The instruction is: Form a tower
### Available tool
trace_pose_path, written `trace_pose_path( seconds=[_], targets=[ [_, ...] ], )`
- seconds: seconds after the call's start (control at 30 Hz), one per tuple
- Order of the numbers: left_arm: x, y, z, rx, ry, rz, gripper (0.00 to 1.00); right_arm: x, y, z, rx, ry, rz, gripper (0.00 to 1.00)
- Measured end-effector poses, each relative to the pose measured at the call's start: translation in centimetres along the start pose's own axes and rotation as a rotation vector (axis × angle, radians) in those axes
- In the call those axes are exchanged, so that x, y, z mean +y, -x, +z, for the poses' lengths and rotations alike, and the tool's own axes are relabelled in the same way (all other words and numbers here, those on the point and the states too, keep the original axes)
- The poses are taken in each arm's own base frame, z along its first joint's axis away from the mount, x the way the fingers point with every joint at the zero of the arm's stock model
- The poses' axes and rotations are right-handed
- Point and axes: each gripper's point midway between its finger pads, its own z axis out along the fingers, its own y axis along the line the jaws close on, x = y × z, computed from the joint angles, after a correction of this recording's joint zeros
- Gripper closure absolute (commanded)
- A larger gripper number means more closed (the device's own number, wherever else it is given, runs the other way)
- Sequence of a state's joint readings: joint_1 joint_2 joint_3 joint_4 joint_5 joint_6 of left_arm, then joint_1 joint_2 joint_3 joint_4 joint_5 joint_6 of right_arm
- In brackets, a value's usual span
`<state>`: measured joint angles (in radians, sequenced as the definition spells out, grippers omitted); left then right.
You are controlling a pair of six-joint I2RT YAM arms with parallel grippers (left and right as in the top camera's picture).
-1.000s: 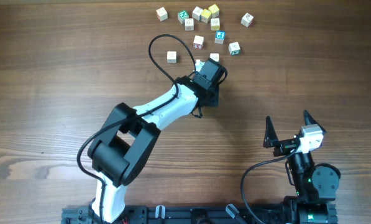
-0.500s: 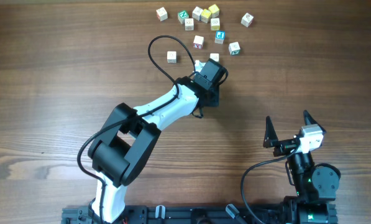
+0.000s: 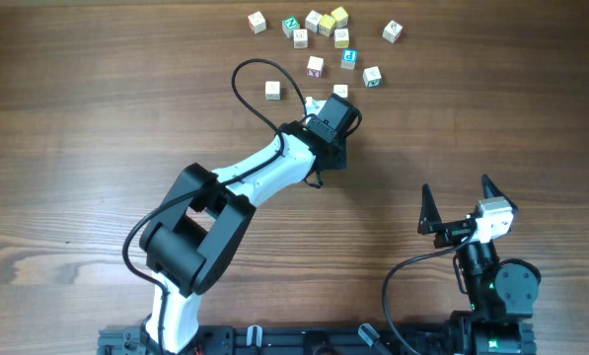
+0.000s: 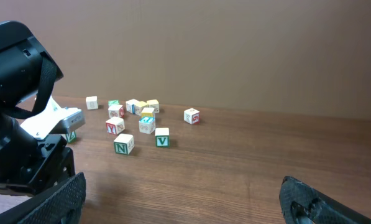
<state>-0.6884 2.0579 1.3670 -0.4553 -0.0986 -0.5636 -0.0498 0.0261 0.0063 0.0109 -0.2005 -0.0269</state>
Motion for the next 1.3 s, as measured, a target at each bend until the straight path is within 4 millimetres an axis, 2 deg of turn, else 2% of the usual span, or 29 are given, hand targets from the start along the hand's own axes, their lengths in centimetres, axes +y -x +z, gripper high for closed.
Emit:
trace_pose_path(
  seconds=[0.3, 0.43, 0.67, 0.87, 0.9, 0.97, 1.0, 1.3],
  targets=[
    [0.80, 0.08, -0.01, -0.012, 0.042, -0.077, 0.57, 0.00, 0.00, 0.00, 0.000, 0.000, 0.000, 0.00],
    [0.90, 0.15, -0.02, -0.017, 0.047, -0.086, 0.61, 0.00, 0.00, 0.00, 0.000, 0.000, 0.000, 0.00],
    [0.89, 0.16, -0.02, -0.017, 0.047, -0.091, 0.61, 0.00, 0.00, 0.00, 0.000, 0.000, 0.000, 0.00],
    [0.87, 0.15, -0.02, -0.017, 0.046, -0.098, 0.38, 0.00, 0.01, 0.00, 0.000, 0.000, 0.000, 0.00],
    [0.88, 0.15, -0.02, -0.016, 0.046, -0.099, 0.30, 0.00, 0.00, 0.00, 0.000, 0.000, 0.000, 0.00],
    [0.94, 0.07, -0.02, -0.014, 0.049, -0.100, 0.07, 0.00, 0.00, 0.00, 0.000, 0.000, 0.000, 0.00],
    [0.99, 0.02, -0.03, -0.012, 0.051, -0.100, 0.00, 0.00, 0.00, 0.00, 0.000, 0.000, 0.000, 0.00],
    [1.04, -0.01, -0.45, -0.007, 0.053, -0.047, 0.00, 0.00, 0.00, 0.00, 0.000, 0.000, 0.000, 0.00]
  ],
)
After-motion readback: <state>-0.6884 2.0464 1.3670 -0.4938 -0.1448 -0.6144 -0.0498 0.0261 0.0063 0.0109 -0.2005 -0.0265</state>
